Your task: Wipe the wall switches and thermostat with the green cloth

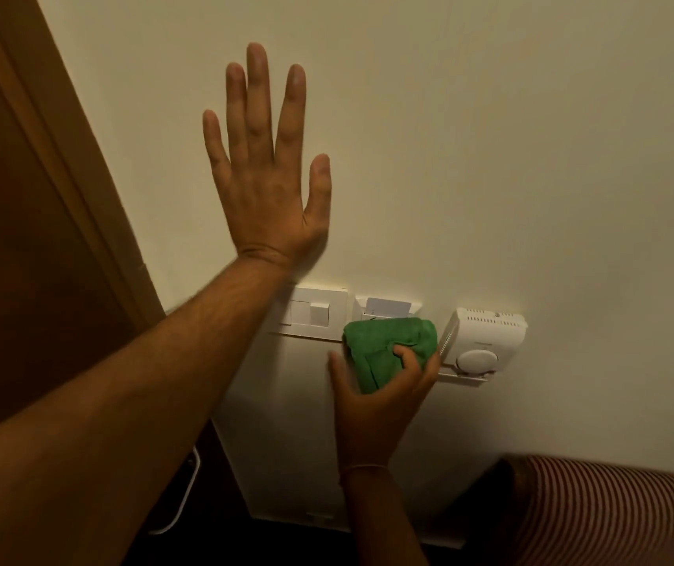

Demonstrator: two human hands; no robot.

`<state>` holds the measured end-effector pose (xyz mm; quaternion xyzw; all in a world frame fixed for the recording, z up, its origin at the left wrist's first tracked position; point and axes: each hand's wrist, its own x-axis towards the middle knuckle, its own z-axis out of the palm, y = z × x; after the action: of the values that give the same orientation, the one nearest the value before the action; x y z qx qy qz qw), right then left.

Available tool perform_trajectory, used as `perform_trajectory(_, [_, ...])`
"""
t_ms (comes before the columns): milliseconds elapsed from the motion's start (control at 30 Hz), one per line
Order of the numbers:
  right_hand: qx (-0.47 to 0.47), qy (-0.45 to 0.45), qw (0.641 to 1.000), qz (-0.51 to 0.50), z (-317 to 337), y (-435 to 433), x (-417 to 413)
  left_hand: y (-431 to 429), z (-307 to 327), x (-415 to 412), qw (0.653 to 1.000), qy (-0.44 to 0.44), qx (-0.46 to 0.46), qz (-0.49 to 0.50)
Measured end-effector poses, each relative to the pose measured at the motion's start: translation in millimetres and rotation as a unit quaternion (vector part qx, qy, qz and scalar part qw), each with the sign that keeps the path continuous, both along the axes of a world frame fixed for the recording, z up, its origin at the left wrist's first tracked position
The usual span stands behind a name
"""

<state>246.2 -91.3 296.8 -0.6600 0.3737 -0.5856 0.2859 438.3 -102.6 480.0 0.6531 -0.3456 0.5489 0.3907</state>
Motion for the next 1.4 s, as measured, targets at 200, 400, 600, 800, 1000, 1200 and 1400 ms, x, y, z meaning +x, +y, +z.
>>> perform_trajectory(200, [-0.048, 0.001, 0.999, -0.018, -15.8, -24.5, -5.0, -4.8, -5.0, 5.2, 1.000, -0.015, -0.010, -0.006])
perform_trajectory(400, [-0.043, 0.000, 0.999, -0.020, -19.6, -8.0, 20.0, -5.5, -6.1, 4.0, 1.000, -0.021, -0.024, -0.003])
perform_trajectory(600, [-0.028, 0.045, 0.998, -0.018, -25.3, -5.7, 24.0, -4.8, -6.1, 5.0, 1.000, -0.012, -0.021, 0.009])
perform_trajectory(800, [0.002, 0.005, 1.000, -0.013, -24.4, 1.3, 21.4, -4.4, -6.6, 3.8, 1.000, -0.022, -0.009, 0.020])
perform_trajectory(1000, [-0.049, 0.062, 0.997, -0.025, -16.1, 2.4, 32.1, 2.2, -2.2, -2.8, 1.000, -0.011, 0.019, 0.022])
perform_trajectory(1200, [0.022, 0.002, 0.999, -0.036, -15.8, 1.6, 16.6, 3.4, -0.8, -8.6, 0.999, 0.008, 0.033, 0.037])
perform_trajectory(1400, [-0.015, 0.056, 0.998, 0.008, -0.1, 8.4, 23.2, 7.1, -7.3, -12.2, 0.999, 0.004, 0.047, 0.028])
